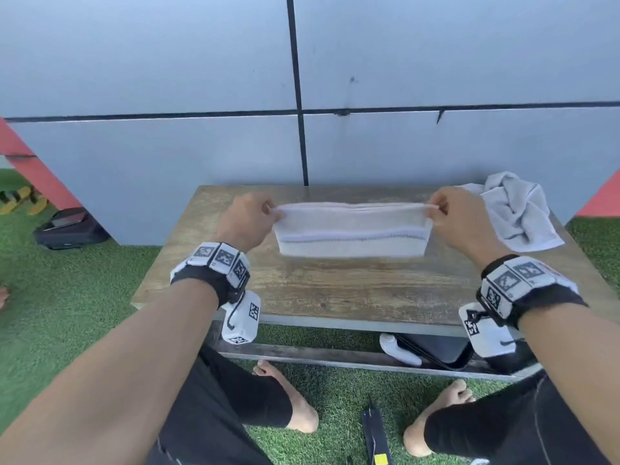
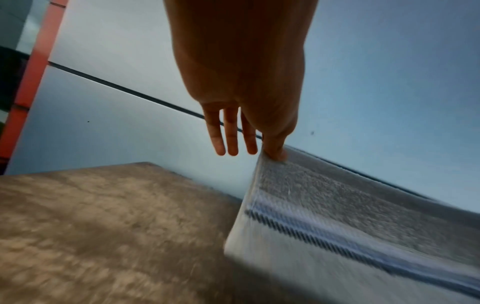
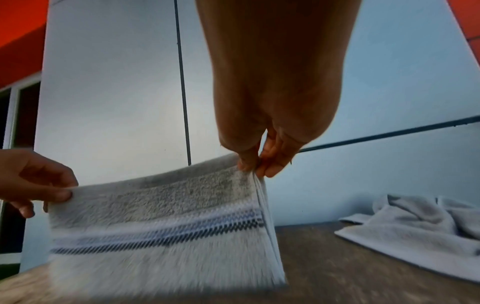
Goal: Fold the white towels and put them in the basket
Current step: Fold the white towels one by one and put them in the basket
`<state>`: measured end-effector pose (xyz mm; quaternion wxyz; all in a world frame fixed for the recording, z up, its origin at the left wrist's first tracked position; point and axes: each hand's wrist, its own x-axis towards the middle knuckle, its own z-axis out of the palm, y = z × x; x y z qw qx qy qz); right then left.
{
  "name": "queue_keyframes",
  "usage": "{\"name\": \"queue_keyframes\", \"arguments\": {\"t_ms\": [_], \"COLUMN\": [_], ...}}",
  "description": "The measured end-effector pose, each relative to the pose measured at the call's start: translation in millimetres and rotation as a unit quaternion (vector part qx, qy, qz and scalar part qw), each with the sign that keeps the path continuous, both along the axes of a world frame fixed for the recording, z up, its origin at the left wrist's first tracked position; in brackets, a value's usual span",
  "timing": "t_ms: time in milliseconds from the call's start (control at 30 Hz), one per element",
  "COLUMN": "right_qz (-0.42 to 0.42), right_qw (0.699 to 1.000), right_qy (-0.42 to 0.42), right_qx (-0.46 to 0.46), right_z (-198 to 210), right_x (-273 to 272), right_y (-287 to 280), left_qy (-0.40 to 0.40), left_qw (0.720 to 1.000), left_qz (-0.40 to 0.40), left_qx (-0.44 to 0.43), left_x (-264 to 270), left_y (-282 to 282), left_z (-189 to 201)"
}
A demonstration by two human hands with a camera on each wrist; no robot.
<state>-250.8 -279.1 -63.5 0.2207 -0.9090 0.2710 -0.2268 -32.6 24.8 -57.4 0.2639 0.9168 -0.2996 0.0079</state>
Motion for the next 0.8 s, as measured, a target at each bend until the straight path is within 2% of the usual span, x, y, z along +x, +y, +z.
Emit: {"name": "queue_keyframes", "arguments": {"t_ms": [100,167,233,300,333,433,567,800], "right_qz": [0.018,0.029,0.054,0.077,0.067,-0.012,-0.056,-0.087], "right_qw": [0.997,0.998,0.997,0.977,0.967,0.962,0.964,0.97], "right_qy": [-0.073,-0.058,0.047,0.197,0.234,0.215,0.215,0.171], "right_qx": [-0.01,0.002,0.015,0.037,0.074,0.167,0.146,0.15], "right_z": [5,-7,-28,-51,-63,-86,-97,-94], "right_x": [-6,-16,-27,-37,-41,-49,-44,-39], "right_y": [-1,2,4,10,13,23,33,40], "left_qy": [-0.023,-0.03,0.006,0.08,0.113,0.157,0.137,0.135], "left_qw": [0.998,0.998,0.998,0.993,0.988,0.983,0.982,0.979], "left_qz": [-0.018,-0.034,-0.056,-0.072,-0.072,-0.033,0.068,0.118], "left_qx": [-0.048,-0.04,0.002,0.057,0.076,0.091,0.112,0.093], "left_x": [-4,-13,-25,-38,-42,-56,-68,-74], "left_y": [10,21,33,43,47,49,37,25], "left_z": [7,-5,-29,-55,-69,-99,-106,-99]}}
